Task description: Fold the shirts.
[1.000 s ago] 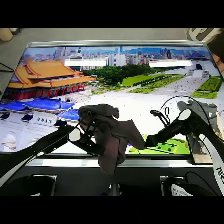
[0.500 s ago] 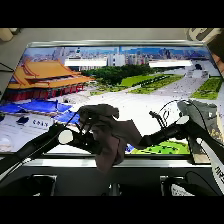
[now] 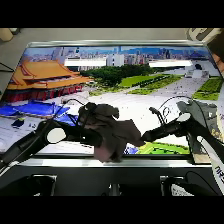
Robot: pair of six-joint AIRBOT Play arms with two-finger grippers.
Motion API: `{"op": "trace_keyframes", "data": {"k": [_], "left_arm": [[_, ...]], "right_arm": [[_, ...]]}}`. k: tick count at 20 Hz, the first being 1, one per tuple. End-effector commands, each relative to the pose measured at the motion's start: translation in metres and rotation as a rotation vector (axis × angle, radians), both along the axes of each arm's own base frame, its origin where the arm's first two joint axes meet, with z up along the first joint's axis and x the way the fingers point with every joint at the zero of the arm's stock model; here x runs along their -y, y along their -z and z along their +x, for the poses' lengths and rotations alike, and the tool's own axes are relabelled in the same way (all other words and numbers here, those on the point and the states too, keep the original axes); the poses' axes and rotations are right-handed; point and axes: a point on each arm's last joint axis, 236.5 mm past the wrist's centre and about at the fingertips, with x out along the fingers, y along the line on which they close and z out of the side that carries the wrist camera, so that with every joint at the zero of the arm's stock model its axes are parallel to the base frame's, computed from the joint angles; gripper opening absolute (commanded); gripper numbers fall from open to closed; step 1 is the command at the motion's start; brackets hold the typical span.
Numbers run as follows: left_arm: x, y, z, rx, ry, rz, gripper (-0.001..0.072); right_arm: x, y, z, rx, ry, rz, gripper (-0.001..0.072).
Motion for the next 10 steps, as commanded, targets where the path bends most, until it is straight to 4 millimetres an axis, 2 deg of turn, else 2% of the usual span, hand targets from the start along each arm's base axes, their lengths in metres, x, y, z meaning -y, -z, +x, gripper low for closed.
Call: {"op": "trace_keyframes", "data": {"k": [1, 2, 3, 4, 5, 6, 7, 8, 9, 10], "left_arm": [[-0.026, -0.083, 0.054, 0.283, -0.029, 0.054, 0.0022], [-0.043, -0.136, 0.077, 0.412, -0.093, 0.048, 0.0022], [-0.063, -0.201, 0.095, 0.552, -0.172, 0.016, 0.0022], [-0.085, -0.267, 0.104, 0.689, -0.249, -0.04, 0.0022], [-0.112, -0.338, 0.103, 0.819, -0.34, -0.114, 0.0022], [-0.137, -0.397, 0.092, 0.918, -0.416, -0.192, 0.0023], [-0.161, -0.448, 0.075, 1.015, -0.472, -0.26, 0.0023], [-0.177, -0.483, 0.057, 1.085, -0.503, -0.311, 0.0023], [-0.187, -0.51, 0.039, 1.142, -0.517, -0.359, 0.0023], [-0.191, -0.527, 0.026, 1.175, -0.515, -0.408, 0.0023]], "right_arm": [[0.0, -0.081, 0.046, 0.275, -0.058, 0.008, 0.0012], [0.002, -0.129, 0.07, 0.439, -0.055, -0.011, 0.0013], [0.005, -0.192, 0.09, 0.64, -0.044, -0.038, 0.0013], [0.01, -0.259, 0.101, 0.84, -0.013, -0.079, 0.0014], [0.019, -0.337, 0.102, 1.07, 0.037, -0.136, 0.0014], [0.033, -0.409, 0.092, 1.29, 0.103, -0.211, 0.0014], [0.05, -0.482, 0.07, 1.502, 0.21, -0.283, 0.0014], [0.065, -0.537, 0.041, 1.654, 0.321, -0.319, 0.0014], [0.076, -0.578, 0.009, 1.77, 0.417, -0.334, 0.0014], [0.08, -0.598, -0.015, 1.841, 0.46, -0.333, 0.0014]]}}
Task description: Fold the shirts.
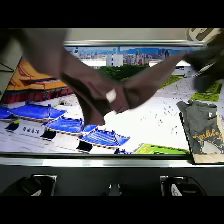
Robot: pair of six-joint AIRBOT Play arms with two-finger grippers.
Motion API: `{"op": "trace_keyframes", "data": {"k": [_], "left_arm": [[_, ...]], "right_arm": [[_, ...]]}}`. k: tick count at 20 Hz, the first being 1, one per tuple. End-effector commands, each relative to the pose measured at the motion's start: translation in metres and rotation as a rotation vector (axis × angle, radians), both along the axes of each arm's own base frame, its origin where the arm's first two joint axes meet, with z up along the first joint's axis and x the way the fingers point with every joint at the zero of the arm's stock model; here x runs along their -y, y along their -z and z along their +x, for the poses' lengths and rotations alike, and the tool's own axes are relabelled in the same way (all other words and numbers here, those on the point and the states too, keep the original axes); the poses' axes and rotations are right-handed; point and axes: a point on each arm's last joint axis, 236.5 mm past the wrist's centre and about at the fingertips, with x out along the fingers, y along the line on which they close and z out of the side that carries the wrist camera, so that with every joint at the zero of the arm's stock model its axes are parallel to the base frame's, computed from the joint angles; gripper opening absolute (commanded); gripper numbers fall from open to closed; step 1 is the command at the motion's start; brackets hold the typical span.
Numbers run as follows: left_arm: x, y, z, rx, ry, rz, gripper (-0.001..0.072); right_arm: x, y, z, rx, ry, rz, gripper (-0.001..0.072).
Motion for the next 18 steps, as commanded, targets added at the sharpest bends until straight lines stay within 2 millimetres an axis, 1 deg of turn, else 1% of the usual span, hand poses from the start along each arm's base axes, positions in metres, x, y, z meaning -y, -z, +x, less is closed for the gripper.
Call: {"op": "trace_keyframes", "data": {"k": [1, 2, 3, 5, 9, 10, 11, 12, 13, 14, 15, 16, 18], "left_arm": [[-0.051, -0.105, -0.059, 0.26, -0.055, -0.152, 0.0023], [-0.053, -0.114, -0.064, 0.293, -0.052, -0.168, 0.0023], [-0.054, -0.117, -0.065, 0.308, -0.054, -0.172, 0.0023], [-0.057, -0.115, -0.058, 0.321, -0.079, -0.123, 0.0023], [-0.072, -0.102, -0.033, 0.299, -0.187, -0.037, 0.0023], [-0.074, -0.096, -0.024, 0.281, -0.209, -0.021, 0.0023], [-0.075, -0.087, -0.011, 0.251, -0.229, -0.003, 0.0023], [-0.074, -0.073, 0.006, 0.204, -0.249, 0.023, 0.0023], [-0.073, -0.056, 0.025, 0.155, -0.267, 0.05, 0.0023], [-0.071, -0.035, 0.049, 0.103, -0.283, 0.081, 0.0023], [-0.066, -0.01, 0.072, 0.046, -0.29, 0.113, 0.0023], [-0.059, 0.022, 0.097, -0.026, -0.291, 0.153, 0.0023], [-0.04, 0.098, 0.145, -0.173, -0.276, 0.233, 0.0023]], "right_arm": [[0.031, -0.145, -0.106, 0.47, 0.183, 0.036, 0.0014], [0.029, -0.142, -0.114, 0.456, 0.175, 0.041, 0.0014], [0.027, -0.134, -0.115, 0.419, 0.167, 0.044, 0.0014], [0.029, -0.116, -0.109, 0.341, 0.175, 0.03, 0.0014], [0.048, -0.099, -0.09, 0.259, 0.259, 0.027, 0.0015], [0.05, -0.089, -0.082, 0.215, 0.266, 0.031, 0.0015], [0.05, -0.074, -0.072, 0.148, 0.264, 0.029, 0.0015], [0.049, -0.051, -0.058, 0.051, 0.254, 0.016, 0.0015], [0.048, -0.019, -0.046, -0.075, 0.241, -0.006, 0.0015], [0.049, 0.02, -0.032, -0.229, 0.232, -0.046, 0.0015], [0.055, 0.056, -0.018, -0.365, 0.237, -0.086, 0.0016], [0.067, 0.092, -0.001, -0.481, 0.261, -0.131, 0.0016], [0.086, 0.151, 0.04, -0.613, 0.31, -0.182, 0.0016]]}}
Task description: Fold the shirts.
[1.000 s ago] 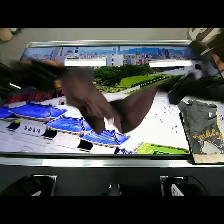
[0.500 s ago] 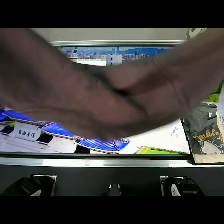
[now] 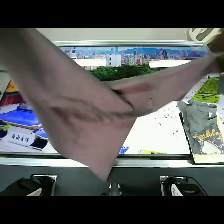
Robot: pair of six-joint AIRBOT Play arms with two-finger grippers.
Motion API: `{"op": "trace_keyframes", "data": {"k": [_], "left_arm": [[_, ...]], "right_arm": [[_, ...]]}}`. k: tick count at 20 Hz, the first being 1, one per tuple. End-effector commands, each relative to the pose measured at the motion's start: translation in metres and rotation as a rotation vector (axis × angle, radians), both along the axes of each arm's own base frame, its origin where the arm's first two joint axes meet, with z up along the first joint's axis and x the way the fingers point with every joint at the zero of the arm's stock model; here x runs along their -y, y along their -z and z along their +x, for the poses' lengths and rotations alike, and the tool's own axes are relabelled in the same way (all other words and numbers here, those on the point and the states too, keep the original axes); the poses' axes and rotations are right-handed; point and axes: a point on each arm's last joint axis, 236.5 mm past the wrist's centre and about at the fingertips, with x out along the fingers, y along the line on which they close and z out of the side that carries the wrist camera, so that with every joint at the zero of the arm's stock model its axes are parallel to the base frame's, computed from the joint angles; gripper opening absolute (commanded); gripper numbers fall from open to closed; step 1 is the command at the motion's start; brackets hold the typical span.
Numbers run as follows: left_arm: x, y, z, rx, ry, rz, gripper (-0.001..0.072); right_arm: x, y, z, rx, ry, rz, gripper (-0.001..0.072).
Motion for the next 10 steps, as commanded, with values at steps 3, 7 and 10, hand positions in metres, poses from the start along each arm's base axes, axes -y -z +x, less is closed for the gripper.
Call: {"op": "trace_keyframes", "data": {"k": [3, 7, 10], "left_arm": [[0.056, 0.185, 0.119, -0.327, 0.045, 0.074, 0.0023], [0.104, 0.34, 0.135, -0.718, 0.109, -0.017, 0.0033], [0.108, 0.416, 0.095, -1.021, 0.147, 0.04, 0.0611]], "right_arm": [[0.021, 0.17, 0.074, -0.461, 0.053, -0.01, 0.0016], [-0.007, 0.249, 0.08, -0.716, -0.018, 0.107, 0.0016], [-0.006, 0.268, 0.08, -0.767, -0.024, 0.104, 0.0017]]}}
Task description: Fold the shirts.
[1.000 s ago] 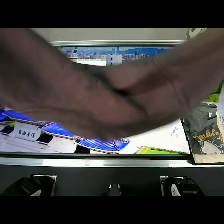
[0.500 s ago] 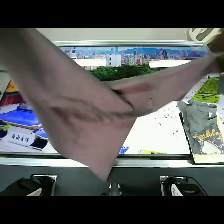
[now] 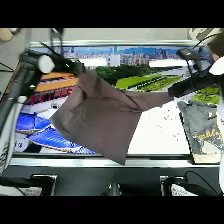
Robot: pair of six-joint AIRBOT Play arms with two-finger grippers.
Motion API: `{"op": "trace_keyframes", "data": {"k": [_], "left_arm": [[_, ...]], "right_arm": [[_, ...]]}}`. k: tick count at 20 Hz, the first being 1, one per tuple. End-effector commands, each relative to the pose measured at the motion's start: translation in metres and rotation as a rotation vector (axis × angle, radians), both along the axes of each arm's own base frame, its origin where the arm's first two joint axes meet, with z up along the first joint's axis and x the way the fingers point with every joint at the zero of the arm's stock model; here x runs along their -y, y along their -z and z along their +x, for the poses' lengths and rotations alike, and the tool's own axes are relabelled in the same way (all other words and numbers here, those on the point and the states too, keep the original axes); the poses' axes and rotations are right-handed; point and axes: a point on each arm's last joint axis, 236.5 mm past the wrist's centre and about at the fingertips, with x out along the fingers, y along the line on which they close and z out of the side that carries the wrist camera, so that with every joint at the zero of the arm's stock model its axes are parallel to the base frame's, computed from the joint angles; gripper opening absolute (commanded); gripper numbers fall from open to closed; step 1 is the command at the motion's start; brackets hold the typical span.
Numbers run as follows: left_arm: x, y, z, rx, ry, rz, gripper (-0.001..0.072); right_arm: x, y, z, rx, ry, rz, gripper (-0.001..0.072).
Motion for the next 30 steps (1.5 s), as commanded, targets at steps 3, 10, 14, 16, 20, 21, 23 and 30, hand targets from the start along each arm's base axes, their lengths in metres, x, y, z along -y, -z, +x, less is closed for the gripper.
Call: {"op": "trace_keyframes", "data": {"k": [3, 10, 14, 16, 20, 21, 23, 30], "left_arm": [[-0.048, 0.111, -0.1, -0.605, 0.188, 0.259, 0.0666], [-0.087, 0.11, -0.218, -0.721, -0.042, -0.061, 0.0667], [-0.092, 0.161, -0.312, -0.806, -0.188, -0.141, 0.0666], [-0.076, 0.179, -0.332, -0.841, -0.225, -0.238, 0.0666], [-0.055, 0.202, -0.317, -0.797, -0.329, -0.401, 0.0665], [-0.055, 0.204, -0.308, -0.772, -0.348, -0.418, 0.0664], [-0.053, 0.207, -0.289, -0.717, -0.381, -0.448, 0.0663], [-0.043, 0.216, -0.241, -0.583, -0.49, -0.548, 0.0522]], "right_arm": [[-0.002, 0.033, -0.005, -0.106, -0.043, 0.001, 0.0017], [0.007, 0.047, -0.023, -0.175, -0.097, -0.049, 0.0017], [0.002, 0.061, -0.032, -0.209, -0.108, -0.025, 0.0017], [0.001, 0.069, -0.038, -0.235, -0.116, -0.022, 0.0017], [0.0, 0.074, -0.046, -0.263, -0.125, -0.02, 0.0017], [0.0, 0.074, -0.046, -0.263, -0.126, -0.019, 0.0017], [0.0, 0.074, -0.046, -0.262, -0.125, -0.019, 0.0017], [0.0, 0.074, -0.043, -0.252, -0.121, -0.018, 0.0017]]}}
